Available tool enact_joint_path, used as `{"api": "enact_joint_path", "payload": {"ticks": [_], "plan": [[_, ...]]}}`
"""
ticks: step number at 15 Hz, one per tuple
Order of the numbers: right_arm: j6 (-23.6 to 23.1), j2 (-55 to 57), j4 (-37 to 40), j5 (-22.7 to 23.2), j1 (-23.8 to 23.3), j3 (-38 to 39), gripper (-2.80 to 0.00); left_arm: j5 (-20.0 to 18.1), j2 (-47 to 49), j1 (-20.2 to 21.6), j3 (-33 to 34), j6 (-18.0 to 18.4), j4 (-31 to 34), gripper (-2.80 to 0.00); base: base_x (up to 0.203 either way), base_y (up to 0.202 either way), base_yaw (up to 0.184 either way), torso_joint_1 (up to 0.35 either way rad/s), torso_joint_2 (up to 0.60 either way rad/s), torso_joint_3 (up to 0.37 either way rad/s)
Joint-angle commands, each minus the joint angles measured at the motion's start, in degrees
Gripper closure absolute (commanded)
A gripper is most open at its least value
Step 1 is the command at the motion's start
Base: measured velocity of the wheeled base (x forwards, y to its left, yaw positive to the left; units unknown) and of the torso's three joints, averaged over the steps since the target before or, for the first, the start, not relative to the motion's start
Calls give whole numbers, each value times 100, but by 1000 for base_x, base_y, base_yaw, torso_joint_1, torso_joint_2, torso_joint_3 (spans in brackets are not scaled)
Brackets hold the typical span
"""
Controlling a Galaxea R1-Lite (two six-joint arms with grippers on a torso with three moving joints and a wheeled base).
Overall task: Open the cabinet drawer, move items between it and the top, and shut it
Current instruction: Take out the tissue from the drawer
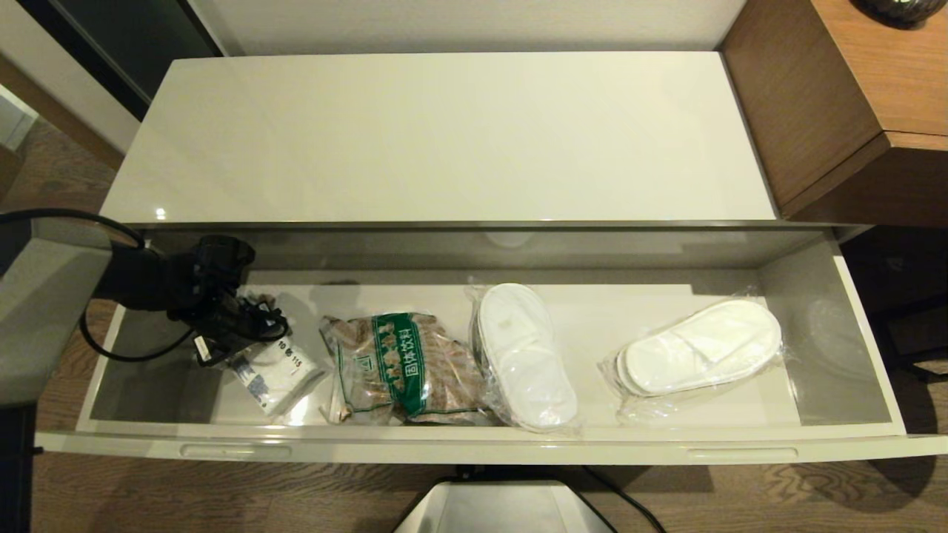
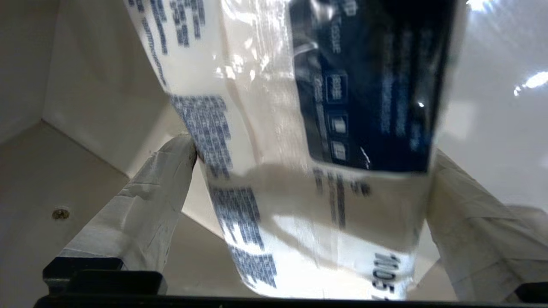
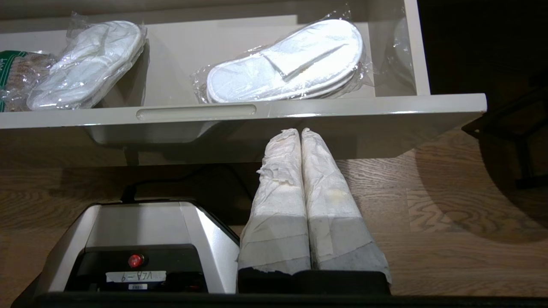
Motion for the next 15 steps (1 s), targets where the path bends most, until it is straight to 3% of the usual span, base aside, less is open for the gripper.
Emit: {"api": "enact_joint_path", "payload": {"ticks": [1,2,3,4,10,15], "plan": [[4,-143,-2,1,4,0,0,7,219,15,-190,-17,48,-280,0,0,0,0,0,0],[4,-143,-2,1,-2,5,0,7,235,11,-202,-37,7,-280,0,0,0,0,0,0],[4,-143,-2,1,7,0,0,7,235,11,-210,-38,-11,-103,0,0,0,0,0,0],[4,-143,-2,1,7,0,0,7,235,11,-210,-38,-11,0,0,0,0,0,0,0],[4,-143,-2,1,-2,0,0,-10,-111,9,-123,-96,53,0,0,0,0,0,0,0],[4,-143,-2,1,-2,0,0,-17,-1018,-15,340,-88,94,0,0,0,0,0,0,0]]}}
